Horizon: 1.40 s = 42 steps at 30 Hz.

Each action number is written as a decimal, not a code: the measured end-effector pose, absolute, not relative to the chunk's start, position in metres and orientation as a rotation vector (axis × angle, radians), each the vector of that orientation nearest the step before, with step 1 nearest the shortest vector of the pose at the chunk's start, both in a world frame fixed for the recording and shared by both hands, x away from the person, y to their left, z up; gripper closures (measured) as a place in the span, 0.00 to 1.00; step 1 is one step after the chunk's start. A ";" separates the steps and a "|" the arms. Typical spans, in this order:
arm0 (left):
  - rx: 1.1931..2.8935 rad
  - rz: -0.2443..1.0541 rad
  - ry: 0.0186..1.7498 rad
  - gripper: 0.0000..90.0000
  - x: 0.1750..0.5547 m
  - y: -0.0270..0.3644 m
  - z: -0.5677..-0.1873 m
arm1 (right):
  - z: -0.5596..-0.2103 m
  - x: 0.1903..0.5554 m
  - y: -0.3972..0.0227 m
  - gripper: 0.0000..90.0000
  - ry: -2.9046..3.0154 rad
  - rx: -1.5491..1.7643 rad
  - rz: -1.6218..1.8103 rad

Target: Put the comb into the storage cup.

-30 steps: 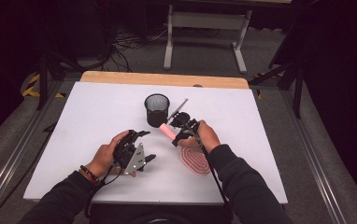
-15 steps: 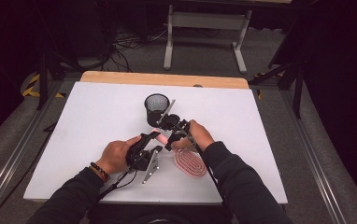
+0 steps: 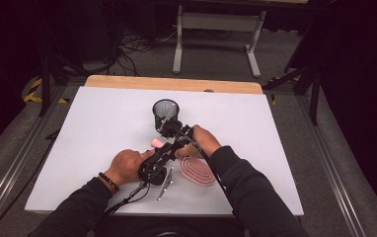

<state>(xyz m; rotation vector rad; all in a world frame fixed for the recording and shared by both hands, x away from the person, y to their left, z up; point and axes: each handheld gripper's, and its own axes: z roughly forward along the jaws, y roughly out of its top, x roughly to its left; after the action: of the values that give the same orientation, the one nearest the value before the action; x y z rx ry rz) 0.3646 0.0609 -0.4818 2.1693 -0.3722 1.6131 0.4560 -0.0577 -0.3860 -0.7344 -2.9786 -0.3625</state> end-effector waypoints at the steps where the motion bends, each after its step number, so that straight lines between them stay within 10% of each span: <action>1: 2.169 1.613 -0.372 0.71 0.365 0.061 -0.482 | -0.386 0.456 -0.058 0.77 -2.979 -0.734 -0.363; 21: 2.143 1.735 -0.284 0.79 0.365 0.069 -0.477 | -0.371 0.461 -0.047 0.76 -2.954 -0.765 -0.448; 42: 2.059 1.792 -0.256 0.79 0.363 0.082 -0.473 | -0.328 0.448 -0.111 0.47 -2.816 -0.795 -0.980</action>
<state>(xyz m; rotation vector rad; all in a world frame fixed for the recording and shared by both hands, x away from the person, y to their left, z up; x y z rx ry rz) 0.3635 0.0821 -0.4734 2.0585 -0.2560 1.7920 0.4483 -0.1108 -0.3281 -0.7947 -2.8164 -0.9805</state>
